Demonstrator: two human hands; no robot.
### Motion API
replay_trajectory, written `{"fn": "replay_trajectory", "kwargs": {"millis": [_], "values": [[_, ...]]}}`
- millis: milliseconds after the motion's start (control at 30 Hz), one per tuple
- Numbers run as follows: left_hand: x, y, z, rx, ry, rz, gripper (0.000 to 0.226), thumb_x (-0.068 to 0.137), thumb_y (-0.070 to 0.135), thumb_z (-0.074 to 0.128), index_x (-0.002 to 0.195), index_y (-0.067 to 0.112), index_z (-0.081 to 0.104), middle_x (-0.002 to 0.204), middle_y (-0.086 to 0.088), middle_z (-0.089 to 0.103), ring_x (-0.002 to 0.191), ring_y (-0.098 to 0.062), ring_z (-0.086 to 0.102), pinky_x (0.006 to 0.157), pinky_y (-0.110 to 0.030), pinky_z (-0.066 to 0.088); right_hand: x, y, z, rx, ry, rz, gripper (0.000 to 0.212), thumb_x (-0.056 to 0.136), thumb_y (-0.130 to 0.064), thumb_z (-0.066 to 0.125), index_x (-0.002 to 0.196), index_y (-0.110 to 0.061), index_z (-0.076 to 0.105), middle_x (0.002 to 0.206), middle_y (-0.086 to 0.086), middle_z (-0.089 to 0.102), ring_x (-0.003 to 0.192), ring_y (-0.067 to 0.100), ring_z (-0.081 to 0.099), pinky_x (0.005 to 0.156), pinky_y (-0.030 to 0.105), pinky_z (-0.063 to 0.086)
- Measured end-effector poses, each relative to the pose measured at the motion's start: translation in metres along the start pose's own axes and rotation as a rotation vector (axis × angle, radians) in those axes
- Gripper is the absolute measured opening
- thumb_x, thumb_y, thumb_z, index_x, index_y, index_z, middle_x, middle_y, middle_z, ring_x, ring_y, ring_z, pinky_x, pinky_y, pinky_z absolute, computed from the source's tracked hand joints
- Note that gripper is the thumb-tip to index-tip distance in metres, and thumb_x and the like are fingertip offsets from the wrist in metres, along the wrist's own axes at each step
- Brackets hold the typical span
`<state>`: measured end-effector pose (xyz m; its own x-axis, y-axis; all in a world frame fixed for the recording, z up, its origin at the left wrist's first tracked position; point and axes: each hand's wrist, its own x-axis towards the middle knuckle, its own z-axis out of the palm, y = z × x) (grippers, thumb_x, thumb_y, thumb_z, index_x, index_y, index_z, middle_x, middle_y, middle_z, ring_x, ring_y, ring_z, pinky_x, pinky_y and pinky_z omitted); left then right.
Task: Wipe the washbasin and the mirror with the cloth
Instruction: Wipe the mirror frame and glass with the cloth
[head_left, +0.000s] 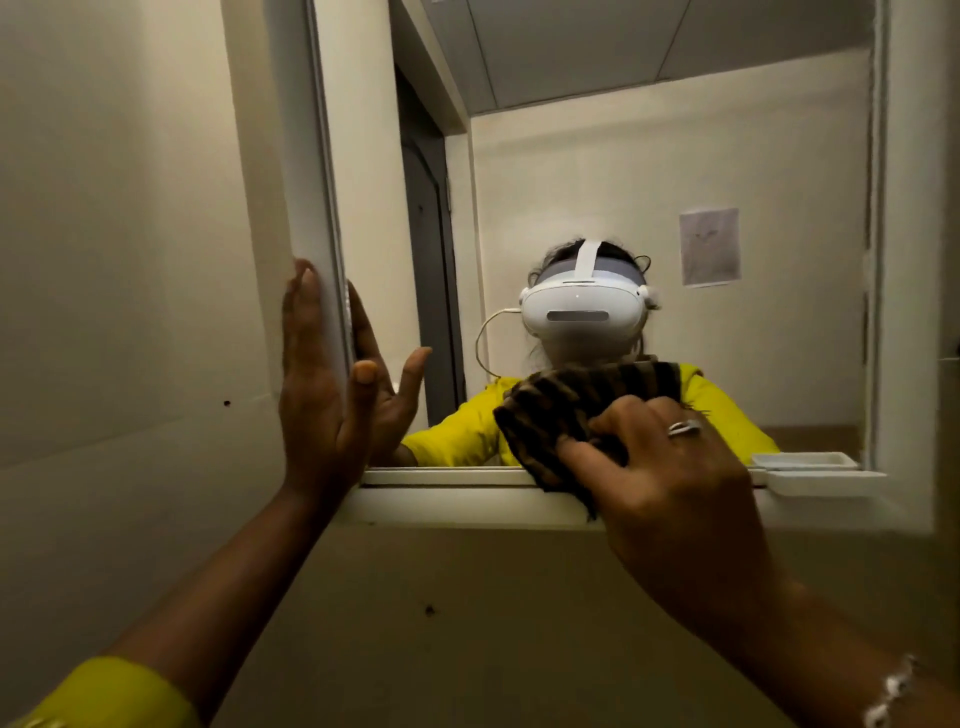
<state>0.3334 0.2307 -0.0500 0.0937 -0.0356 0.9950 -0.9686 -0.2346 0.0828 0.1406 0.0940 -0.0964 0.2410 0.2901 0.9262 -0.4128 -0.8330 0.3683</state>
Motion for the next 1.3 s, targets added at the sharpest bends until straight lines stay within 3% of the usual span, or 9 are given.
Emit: {"fn": "replay_trajectory", "kwargs": {"millis": [367, 667, 767, 867, 933, 1000, 1067, 1167, 1300], "values": [[-0.001, -0.008, -0.008, -0.341, -0.019, -0.047, 0.086, 0.084, 0.072, 0.02, 0.144, 0.011, 0.013, 0.156, -0.012, 0.015, 0.133, -0.049, 0.031, 0.101, -0.068, 0.033, 0.04, -0.082, 0.032, 0.139, -0.014, -0.04, 0.029, 0.086, -0.019, 0.043, 0.088, -0.014, 0.072, 0.079, 0.006, 0.066, 0.07, 0.021, 0.062, 0.06, 0.031, 0.053], [0.0, -0.006, -0.021, -0.411, -0.065, -0.097, 0.083, 0.088, 0.064, 0.027, 0.142, 0.002, 0.019, 0.154, -0.017, 0.021, 0.144, -0.026, 0.02, 0.118, -0.044, 0.02, 0.054, -0.104, 0.032, 0.247, -0.167, -0.032, 0.03, 0.084, -0.021, 0.041, 0.086, -0.018, 0.071, 0.081, 0.003, 0.064, 0.073, 0.018, 0.06, 0.062, 0.027, 0.051], [0.002, -0.008, -0.029, -0.427, -0.114, -0.118, 0.07, 0.088, 0.043, 0.034, 0.143, 0.003, 0.019, 0.154, -0.012, 0.021, 0.143, -0.019, 0.021, 0.118, -0.04, 0.022, 0.059, -0.106, 0.027, 0.314, -0.266, -0.031, 0.014, 0.076, -0.026, 0.061, 0.082, -0.019, 0.072, 0.083, 0.004, 0.066, 0.075, 0.019, 0.062, 0.063, 0.028, 0.052], [0.006, -0.007, -0.041, -0.435, -0.166, -0.15, 0.063, 0.09, 0.036, 0.037, 0.143, 0.006, 0.022, 0.153, -0.006, 0.025, 0.139, -0.009, 0.025, 0.116, -0.027, 0.025, 0.071, -0.103, 0.018, 0.385, -0.49, -0.01, 0.022, 0.077, -0.028, 0.07, 0.098, -0.02, 0.07, 0.103, 0.007, 0.062, 0.096, 0.025, 0.057, 0.08, 0.035, 0.049], [0.009, -0.004, -0.05, -0.421, -0.174, -0.169, 0.058, 0.09, 0.03, 0.04, 0.141, 0.007, 0.027, 0.151, -0.007, 0.031, 0.137, -0.007, 0.029, 0.114, -0.022, 0.028, 0.078, -0.097, 0.012, 0.562, -0.64, 0.042, 0.028, 0.088, -0.027, 0.059, 0.115, -0.024, 0.061, 0.118, 0.004, 0.051, 0.109, 0.023, 0.046, 0.089, 0.034, 0.041], [0.011, 0.002, -0.058, -0.41, -0.149, -0.172, 0.055, 0.088, 0.028, 0.042, 0.138, 0.007, 0.032, 0.146, -0.006, 0.038, 0.135, -0.009, 0.035, 0.112, -0.023, 0.033, 0.086, -0.091, 0.004, 0.845, -0.787, 0.186, 0.028, 0.09, -0.021, 0.056, 0.117, -0.023, 0.06, 0.116, 0.002, 0.054, 0.105, 0.017, 0.051, 0.088, 0.03, 0.046], [0.013, 0.01, -0.067, -0.444, -0.114, -0.177, 0.047, 0.088, 0.026, 0.042, 0.132, 0.008, 0.038, 0.138, -0.005, 0.046, 0.129, -0.009, 0.043, 0.108, -0.024, 0.037, 0.089, -0.082, -0.004, 1.125, -0.841, 0.338, 0.021, 0.089, -0.014, 0.056, 0.108, -0.019, 0.064, 0.1, -0.002, 0.063, 0.092, 0.009, 0.059, 0.083, 0.025, 0.051], [0.018, 0.025, -0.082, -0.564, -0.134, -0.207, 0.032, 0.09, 0.025, 0.038, 0.114, 0.007, 0.051, 0.111, 0.0, 0.062, 0.105, 0.005, 0.057, 0.09, -0.009, 0.044, 0.089, -0.067, -0.014, 1.398, -0.88, 0.538, 0.018, 0.088, -0.011, 0.056, 0.086, -0.027, 0.065, 0.08, -0.01, 0.066, 0.083, 0.006, 0.064, 0.08, 0.024, 0.053], [0.015, 0.043, -0.095, -0.692, -0.304, -0.259, 0.031, 0.088, 0.032, 0.04, 0.09, 0.01, 0.063, 0.081, 0.012, 0.072, 0.086, 0.006, 0.064, 0.078, -0.005, 0.046, 0.079, -0.049, -0.022, 1.585, -0.847, 0.698, 0.019, 0.084, -0.012, 0.056, 0.078, -0.022, 0.07, 0.076, -0.013, 0.071, 0.077, 0.003, 0.067, 0.069, 0.019, 0.056]]}}
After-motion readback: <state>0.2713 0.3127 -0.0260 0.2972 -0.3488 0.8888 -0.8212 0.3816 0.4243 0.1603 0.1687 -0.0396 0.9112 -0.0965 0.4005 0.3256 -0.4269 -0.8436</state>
